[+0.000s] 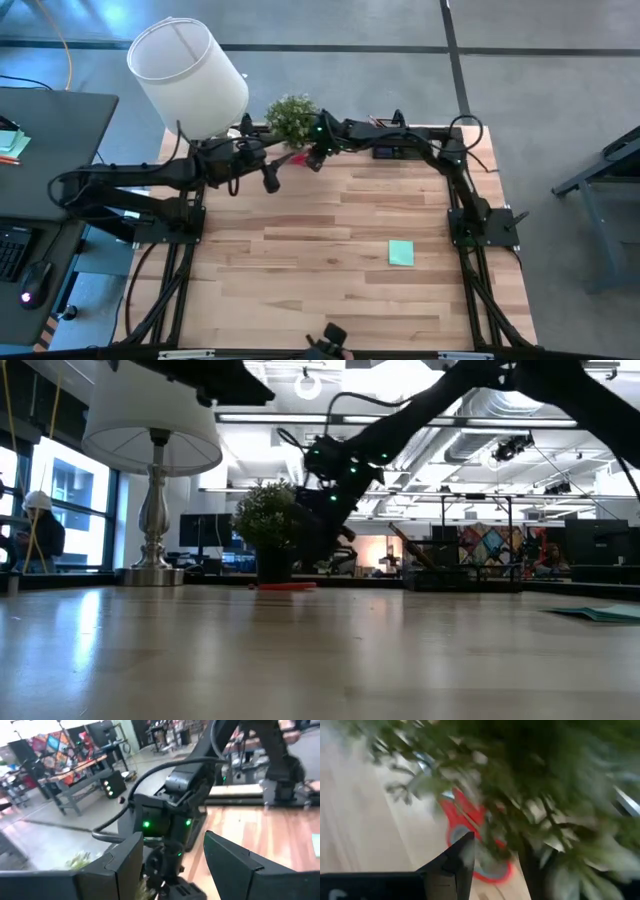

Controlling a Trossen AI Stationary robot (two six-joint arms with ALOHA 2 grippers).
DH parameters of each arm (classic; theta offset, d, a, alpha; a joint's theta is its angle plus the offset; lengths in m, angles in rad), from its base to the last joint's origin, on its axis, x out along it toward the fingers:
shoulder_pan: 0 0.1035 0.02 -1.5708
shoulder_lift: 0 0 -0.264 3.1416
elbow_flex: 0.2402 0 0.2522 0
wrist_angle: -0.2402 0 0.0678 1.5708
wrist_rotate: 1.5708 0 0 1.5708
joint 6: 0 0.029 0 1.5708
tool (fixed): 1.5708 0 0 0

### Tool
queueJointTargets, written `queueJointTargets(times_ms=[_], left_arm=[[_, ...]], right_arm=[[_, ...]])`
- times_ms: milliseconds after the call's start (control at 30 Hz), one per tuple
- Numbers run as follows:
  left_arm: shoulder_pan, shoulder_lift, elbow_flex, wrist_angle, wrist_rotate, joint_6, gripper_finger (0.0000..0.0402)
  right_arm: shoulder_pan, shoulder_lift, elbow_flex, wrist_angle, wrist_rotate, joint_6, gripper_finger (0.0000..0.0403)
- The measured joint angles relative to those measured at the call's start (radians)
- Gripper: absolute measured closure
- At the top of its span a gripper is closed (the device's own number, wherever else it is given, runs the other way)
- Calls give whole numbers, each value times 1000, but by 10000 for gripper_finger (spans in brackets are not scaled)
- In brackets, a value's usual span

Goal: Pick and place office supplies into organizer
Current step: Put the red scissor in the black desk organizer

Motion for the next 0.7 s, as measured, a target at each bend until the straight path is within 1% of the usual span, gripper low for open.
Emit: queueJointTargets(times_ms=[167, 367, 433, 700], left_arm=[[0, -77, 0, -91, -58, 4, 206], [0, -159, 0, -168, -54, -24, 206], [0, -175, 0, -182, -43, -33, 206], [0, -194, 0, -223, -37, -33, 206]], right_arm=[[4, 85, 184, -199, 22, 17, 263], [0, 155, 352, -435, 28, -15, 263], [-2, 160, 377, -480, 27, -33, 263], [2, 162, 411, -549, 7, -80, 263]])
